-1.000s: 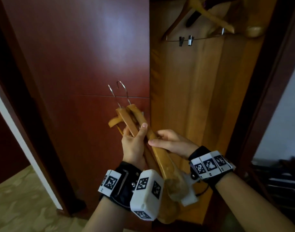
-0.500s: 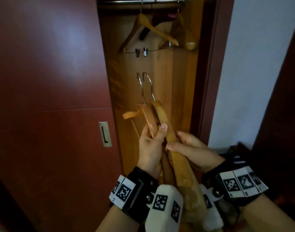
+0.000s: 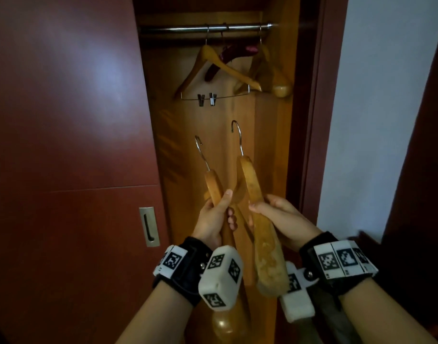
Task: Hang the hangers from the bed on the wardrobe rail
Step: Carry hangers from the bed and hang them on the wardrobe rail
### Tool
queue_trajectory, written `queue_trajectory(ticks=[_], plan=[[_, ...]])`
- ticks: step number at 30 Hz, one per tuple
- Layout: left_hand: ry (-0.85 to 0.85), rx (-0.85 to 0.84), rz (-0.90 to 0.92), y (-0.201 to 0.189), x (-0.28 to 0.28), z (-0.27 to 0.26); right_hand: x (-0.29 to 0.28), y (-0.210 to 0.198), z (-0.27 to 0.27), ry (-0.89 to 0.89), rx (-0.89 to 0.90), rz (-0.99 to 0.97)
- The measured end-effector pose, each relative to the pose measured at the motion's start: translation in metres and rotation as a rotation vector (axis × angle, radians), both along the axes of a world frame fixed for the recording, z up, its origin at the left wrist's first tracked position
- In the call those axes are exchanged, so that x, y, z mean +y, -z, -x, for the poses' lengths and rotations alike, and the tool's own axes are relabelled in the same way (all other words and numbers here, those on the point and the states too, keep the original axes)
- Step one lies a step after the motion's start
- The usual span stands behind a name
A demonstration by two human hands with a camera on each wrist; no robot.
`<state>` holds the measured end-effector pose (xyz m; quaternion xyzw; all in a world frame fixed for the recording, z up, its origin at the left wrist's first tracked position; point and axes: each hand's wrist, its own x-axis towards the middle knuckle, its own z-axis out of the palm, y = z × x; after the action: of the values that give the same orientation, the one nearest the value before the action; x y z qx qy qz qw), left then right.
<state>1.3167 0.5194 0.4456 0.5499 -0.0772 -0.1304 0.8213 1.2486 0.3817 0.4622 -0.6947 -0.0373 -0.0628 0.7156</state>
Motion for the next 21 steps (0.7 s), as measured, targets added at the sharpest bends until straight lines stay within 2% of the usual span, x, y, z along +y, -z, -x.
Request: queue_trajectory(ticks=[7, 15, 21], plan=[[-0.044, 0.088, -0.074, -0.008, -0.01, -0.08, -0.035, -0.019, -0.096, 0.033, 0.012, -0.026], [-0.179, 0.177, -0.044, 0.007, -0.021, -0.143, -0.052, -0.08, -0.205, -0.015, -0.056, 0.057], [-0.188, 0.234, -0.084, -0.004, -0.02, -0.179, -0.043, -0.131, -0.274, -0.046, -0.081, 0.145]])
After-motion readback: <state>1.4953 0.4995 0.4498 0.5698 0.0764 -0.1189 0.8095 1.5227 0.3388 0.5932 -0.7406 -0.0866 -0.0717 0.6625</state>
